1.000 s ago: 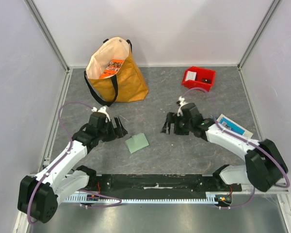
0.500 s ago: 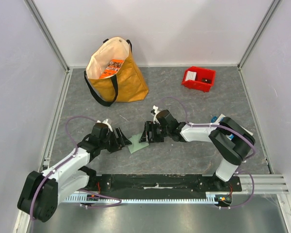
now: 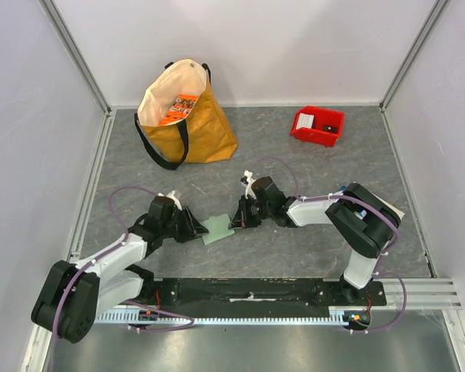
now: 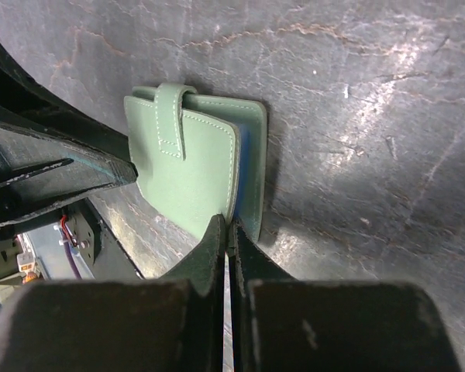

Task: Put the credit cards into the card holder
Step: Turn over the card holder at the center of the board.

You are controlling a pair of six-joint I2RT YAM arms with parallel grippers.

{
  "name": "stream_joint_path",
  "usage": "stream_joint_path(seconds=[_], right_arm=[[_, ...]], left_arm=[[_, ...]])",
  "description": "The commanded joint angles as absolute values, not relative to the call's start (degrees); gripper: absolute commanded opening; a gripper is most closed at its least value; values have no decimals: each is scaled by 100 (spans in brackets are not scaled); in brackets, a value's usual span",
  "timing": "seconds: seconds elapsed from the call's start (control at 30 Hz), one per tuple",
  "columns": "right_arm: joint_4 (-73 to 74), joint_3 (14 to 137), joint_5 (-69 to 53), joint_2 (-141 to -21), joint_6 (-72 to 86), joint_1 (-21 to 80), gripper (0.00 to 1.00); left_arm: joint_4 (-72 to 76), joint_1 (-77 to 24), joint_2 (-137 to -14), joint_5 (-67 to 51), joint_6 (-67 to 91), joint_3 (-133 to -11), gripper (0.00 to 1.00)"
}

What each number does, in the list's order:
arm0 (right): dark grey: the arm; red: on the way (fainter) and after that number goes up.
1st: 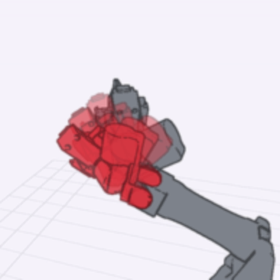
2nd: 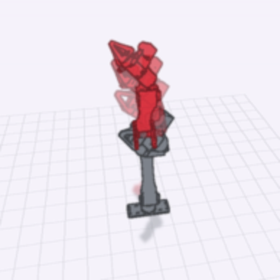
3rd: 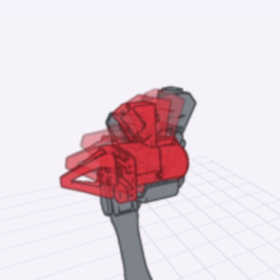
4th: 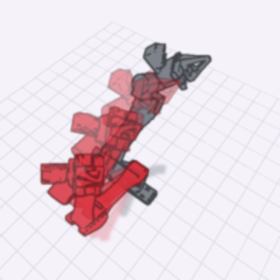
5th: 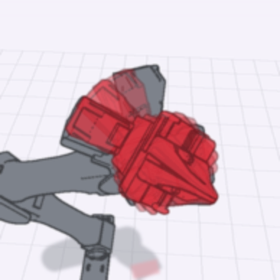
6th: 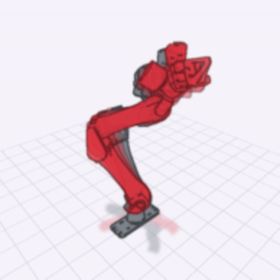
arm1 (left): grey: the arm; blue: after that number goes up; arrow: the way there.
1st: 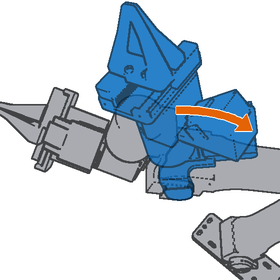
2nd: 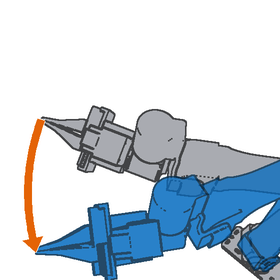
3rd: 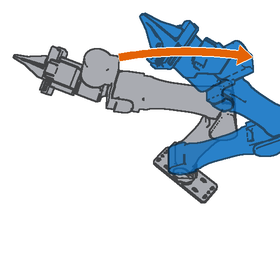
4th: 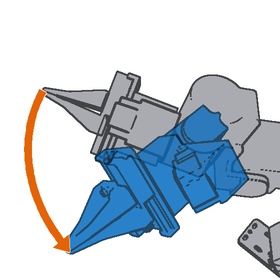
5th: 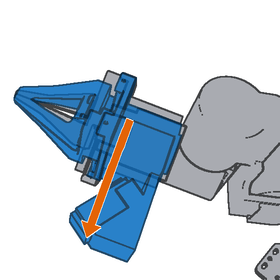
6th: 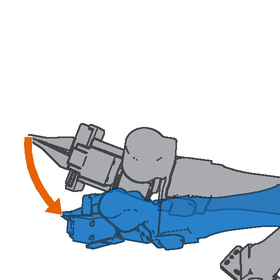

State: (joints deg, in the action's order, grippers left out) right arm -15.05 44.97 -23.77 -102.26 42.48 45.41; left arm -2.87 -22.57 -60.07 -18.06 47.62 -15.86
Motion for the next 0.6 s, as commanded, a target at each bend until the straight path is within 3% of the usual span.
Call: stream_joint_path(seconds=[0.0,0.13,0.27,0.57], right_arm=[[-2136,4439,-2533,-9775,4061,4649,0],[-1531,4447,-1847,-9116,3483,4649,0],[-285,4745,-469,-8246,2683,4658,0],[2546,5729,2344,-7690,1583,5044,0]], left_arm=[[150,-2294,-5696,-2040,4756,-1714,46],[-526,-2303,-5397,-1487,4448,-1933,71],[-1308,-2294,-5072,-731,4307,-2275,86],[-2372,-2276,-4878,404,4280,-2909,90]])
